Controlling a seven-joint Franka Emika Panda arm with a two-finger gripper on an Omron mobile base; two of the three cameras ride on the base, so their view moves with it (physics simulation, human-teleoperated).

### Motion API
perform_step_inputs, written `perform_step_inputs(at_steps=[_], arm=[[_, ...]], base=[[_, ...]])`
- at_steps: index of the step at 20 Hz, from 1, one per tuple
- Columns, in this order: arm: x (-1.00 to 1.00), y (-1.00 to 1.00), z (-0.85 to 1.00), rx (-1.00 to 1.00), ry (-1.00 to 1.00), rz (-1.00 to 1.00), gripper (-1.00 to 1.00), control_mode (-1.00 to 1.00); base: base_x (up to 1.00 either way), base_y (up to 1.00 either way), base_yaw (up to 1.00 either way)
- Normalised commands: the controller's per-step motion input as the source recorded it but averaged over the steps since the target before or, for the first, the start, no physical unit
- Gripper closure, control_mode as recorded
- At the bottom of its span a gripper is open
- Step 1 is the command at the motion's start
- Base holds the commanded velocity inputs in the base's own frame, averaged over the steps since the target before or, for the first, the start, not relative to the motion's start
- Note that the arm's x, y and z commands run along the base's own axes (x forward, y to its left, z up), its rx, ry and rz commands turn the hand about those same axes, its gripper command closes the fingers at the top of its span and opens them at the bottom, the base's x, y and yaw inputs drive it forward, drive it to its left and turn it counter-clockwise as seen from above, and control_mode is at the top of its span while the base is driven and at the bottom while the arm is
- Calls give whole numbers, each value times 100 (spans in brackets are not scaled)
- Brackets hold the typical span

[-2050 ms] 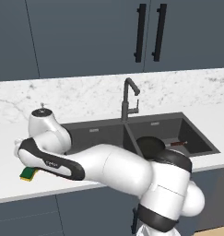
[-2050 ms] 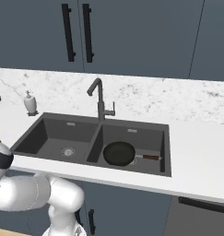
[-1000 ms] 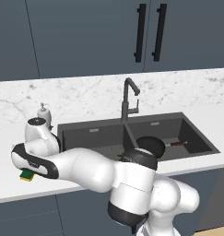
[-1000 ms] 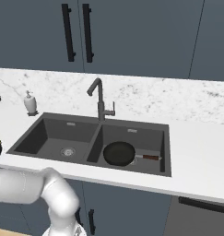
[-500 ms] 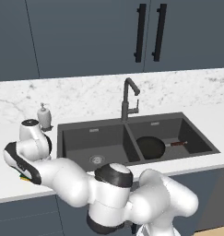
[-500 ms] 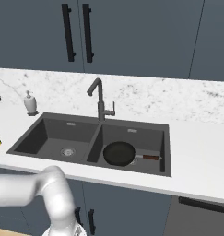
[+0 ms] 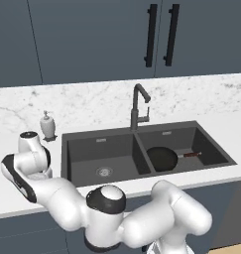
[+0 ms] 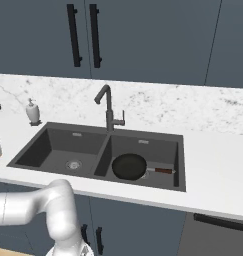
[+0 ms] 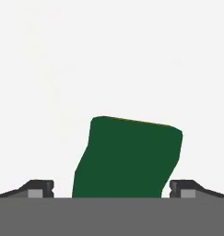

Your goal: Pick the pan and sponge and place them into the sink. Then turn on the water.

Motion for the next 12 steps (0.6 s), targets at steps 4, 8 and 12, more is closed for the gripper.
perform_step_inputs(at_steps=[4, 8, 12], arm=[[9, 17, -44, 0, 0, 0, -100, -100], [7, 48, -53, -3, 0, 0, -100, -100], [0, 23, -60, 0, -1, 0, -100, -100]], base=[[0, 0, 0], [0, 0, 0], [0, 0, 0]])
